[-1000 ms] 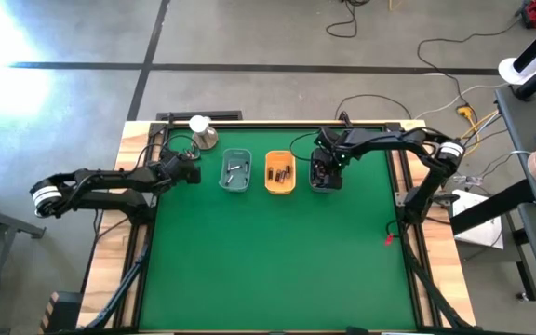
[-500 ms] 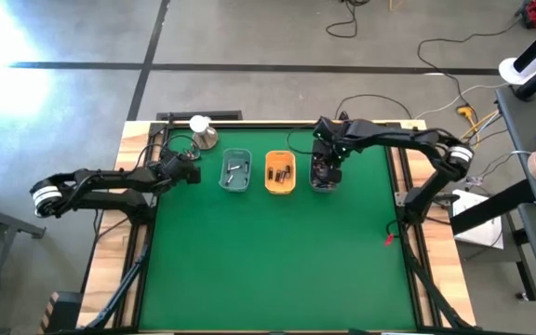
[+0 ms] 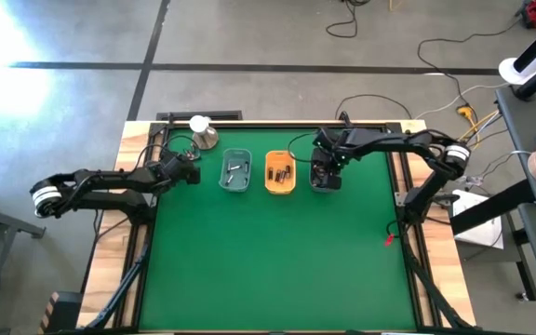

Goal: Sort batteries
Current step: Put the silver battery into the green bin

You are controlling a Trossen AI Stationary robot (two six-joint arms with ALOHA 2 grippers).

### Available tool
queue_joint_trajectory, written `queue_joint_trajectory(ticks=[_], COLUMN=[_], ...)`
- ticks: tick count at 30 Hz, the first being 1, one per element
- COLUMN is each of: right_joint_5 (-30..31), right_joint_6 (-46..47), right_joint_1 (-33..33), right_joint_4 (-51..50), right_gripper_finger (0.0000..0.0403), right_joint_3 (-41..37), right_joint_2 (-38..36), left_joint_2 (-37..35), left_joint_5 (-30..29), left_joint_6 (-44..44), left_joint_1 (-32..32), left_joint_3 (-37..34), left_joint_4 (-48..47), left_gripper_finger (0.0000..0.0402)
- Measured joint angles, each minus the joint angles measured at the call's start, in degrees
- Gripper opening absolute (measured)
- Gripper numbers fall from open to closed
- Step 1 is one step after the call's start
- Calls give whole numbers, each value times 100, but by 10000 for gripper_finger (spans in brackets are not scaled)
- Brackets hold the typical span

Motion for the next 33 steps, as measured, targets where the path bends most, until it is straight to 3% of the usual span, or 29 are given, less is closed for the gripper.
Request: queue_joint_trajectory(ticks=[4,11,16,33], right_joint_5=[-82,-434,-423,-430], right_joint_6=[-77,-69,-92,-184], right_joint_1=[-14,-66,-80,-128], right_joint_4=[171,284,376,401], right_gripper_finger=[30,97,116,83], right_joint_3=[15,15,15,52], right_joint_2=[51,298,437,846], left_joint_2=[0,2,2,4], left_joint_5=[4,24,35,33], left_joint_6=[-3,-20,-6,-4], left_joint_1=[0,0,0,0], left_joint_3=[0,-2,-4,-7], left_joint_4=[-2,0,-4,4], left_gripper_finger=[23,23,23,23])
